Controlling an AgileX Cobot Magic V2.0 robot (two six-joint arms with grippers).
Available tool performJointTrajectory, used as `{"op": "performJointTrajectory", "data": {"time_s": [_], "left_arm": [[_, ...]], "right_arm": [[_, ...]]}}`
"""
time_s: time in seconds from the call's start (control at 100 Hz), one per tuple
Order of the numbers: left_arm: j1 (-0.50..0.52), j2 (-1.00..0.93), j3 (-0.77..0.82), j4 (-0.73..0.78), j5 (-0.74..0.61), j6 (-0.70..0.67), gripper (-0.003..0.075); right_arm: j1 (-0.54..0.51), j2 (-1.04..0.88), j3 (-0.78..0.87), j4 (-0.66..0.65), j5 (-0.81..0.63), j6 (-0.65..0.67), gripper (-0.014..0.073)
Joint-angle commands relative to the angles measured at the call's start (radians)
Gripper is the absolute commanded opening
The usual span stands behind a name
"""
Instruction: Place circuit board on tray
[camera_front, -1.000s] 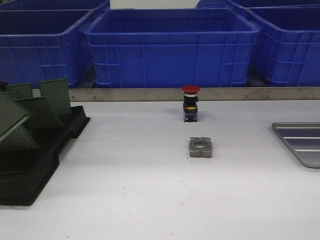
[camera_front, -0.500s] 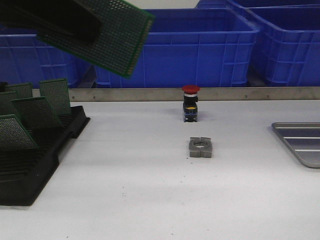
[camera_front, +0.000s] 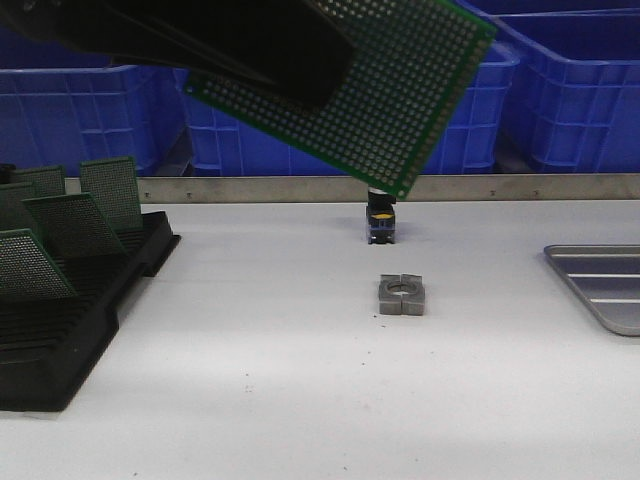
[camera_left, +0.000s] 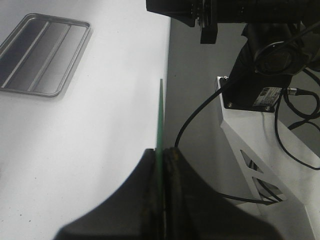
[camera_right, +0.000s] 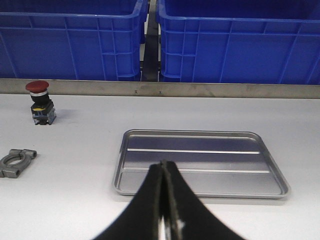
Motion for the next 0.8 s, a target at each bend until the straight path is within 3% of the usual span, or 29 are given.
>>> {"op": "performJointTrajectory", "data": {"time_s": [0.0, 0.2, 0.48, 0.65, 0.79], "left_arm": [[-0.009, -0.029, -0.024, -0.073, 0.006, -0.011, -0.0017], [-0.009, -0.029, -0.024, -0.073, 0.003, -0.011, -0.0017], [-0.009, -0.029, -0.024, -0.073, 0.003, -0.011, -0.0017], [-0.009, -0.029, -0.024, -0.073, 0.003, -0.011, -0.0017], [-0.009, -0.029, -0.024, -0.073, 0.003, -0.011, -0.0017]], "right_arm": [[0.002, -0.017, -0.046, 0.015, -0.044, 0.000, -0.0059], [0.002, 0.086, -0.220, 0.015, 0.166, 0.000, -0.0059], [0.002, 0.416, -0.477, 0.017, 0.497, 0.000, -0.0059], [0.002, 0.599, -0.584, 0.083, 0.545, 0.000, -0.0057], [0.026, 0.713, -0.647, 0.189, 0.548, -0.085, -0.0057]]}}
